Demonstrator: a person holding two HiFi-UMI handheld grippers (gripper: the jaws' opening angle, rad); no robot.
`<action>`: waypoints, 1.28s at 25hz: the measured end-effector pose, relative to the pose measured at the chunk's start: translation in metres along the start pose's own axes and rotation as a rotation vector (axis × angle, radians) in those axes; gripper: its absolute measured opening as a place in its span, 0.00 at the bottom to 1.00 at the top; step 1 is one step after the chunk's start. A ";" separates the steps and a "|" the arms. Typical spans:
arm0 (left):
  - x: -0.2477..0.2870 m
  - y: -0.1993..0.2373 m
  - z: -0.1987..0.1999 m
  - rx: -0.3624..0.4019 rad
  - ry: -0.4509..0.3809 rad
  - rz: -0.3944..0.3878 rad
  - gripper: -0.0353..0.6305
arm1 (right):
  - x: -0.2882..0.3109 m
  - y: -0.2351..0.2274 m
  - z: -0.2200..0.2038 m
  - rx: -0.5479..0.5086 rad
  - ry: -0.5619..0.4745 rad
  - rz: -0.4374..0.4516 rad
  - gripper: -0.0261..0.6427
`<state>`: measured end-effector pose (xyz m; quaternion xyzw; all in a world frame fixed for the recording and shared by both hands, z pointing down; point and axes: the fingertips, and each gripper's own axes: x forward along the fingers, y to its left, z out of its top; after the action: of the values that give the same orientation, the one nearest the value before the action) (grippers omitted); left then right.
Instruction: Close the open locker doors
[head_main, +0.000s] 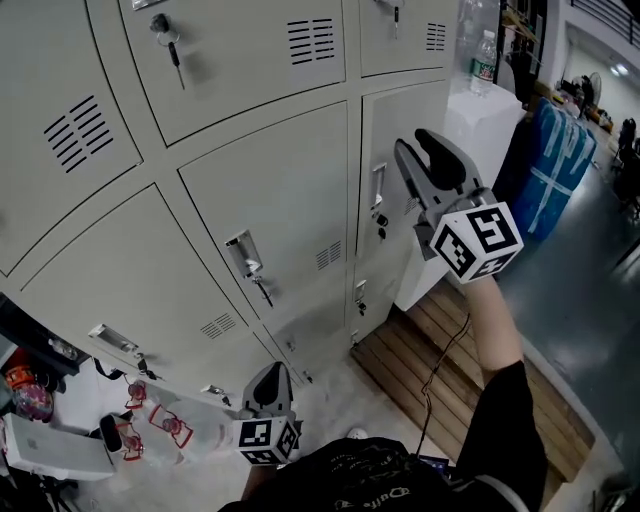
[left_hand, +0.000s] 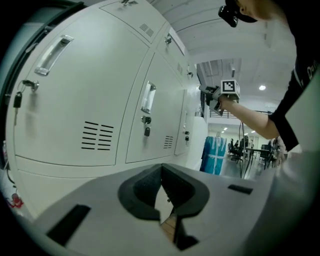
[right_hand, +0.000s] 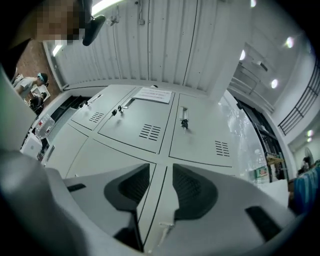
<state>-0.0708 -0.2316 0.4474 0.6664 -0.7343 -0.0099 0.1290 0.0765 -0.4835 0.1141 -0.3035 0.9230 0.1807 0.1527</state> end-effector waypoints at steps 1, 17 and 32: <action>0.000 -0.001 0.000 0.019 -0.001 -0.020 0.06 | -0.011 0.006 -0.001 0.006 -0.002 -0.013 0.24; -0.045 0.021 0.006 0.086 -0.029 -0.217 0.06 | -0.161 0.143 -0.085 0.188 0.196 -0.263 0.24; -0.099 0.060 -0.034 0.093 0.001 -0.209 0.06 | -0.248 0.283 -0.165 0.174 0.462 -0.327 0.24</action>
<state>-0.1143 -0.1220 0.4738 0.7445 -0.6605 0.0113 0.0964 0.0649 -0.2160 0.4260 -0.4669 0.8843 0.0000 -0.0088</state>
